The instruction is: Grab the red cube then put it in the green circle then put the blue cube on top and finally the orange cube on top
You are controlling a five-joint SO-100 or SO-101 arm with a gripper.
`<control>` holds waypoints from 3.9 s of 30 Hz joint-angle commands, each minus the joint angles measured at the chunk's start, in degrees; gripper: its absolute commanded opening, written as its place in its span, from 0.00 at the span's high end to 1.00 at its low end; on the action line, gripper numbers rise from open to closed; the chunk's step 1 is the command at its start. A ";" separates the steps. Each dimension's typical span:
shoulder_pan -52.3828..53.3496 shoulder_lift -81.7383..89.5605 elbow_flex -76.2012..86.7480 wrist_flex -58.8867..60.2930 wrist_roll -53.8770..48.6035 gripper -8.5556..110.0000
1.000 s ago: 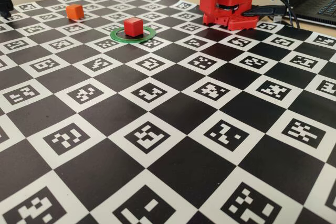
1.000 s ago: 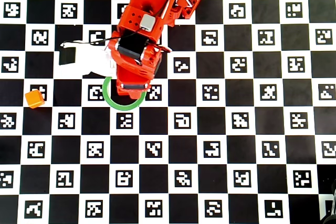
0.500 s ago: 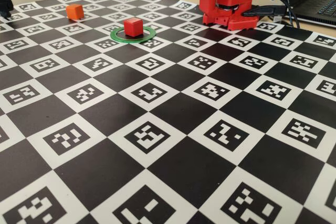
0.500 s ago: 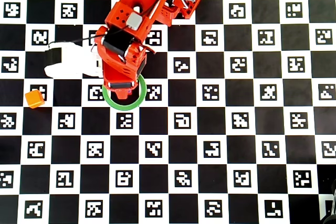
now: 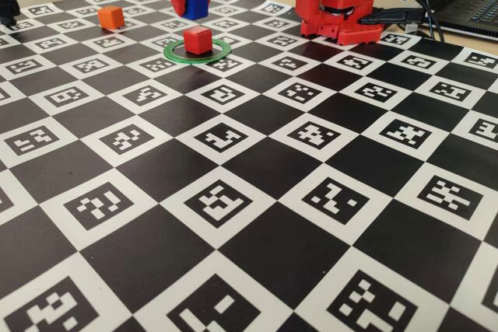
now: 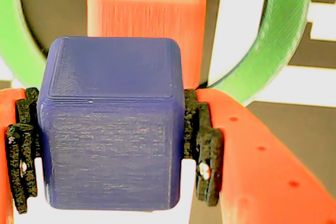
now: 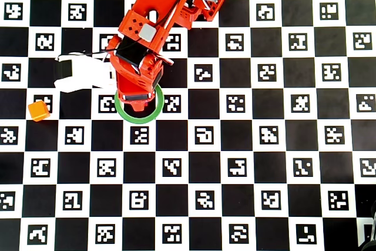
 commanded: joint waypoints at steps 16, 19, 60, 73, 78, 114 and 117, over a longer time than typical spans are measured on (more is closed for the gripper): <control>1.14 -0.18 3.16 -4.57 -0.97 0.90; 1.14 -0.18 3.43 -4.83 -0.97 0.90; 1.23 9.14 -6.15 10.90 3.43 0.54; 3.25 10.11 -21.53 23.47 -0.70 0.54; 7.21 6.50 -31.38 26.89 -4.48 0.54; 24.61 -43.59 -88.24 34.98 -33.40 0.55; 24.79 -47.37 -90.88 34.19 -33.66 0.55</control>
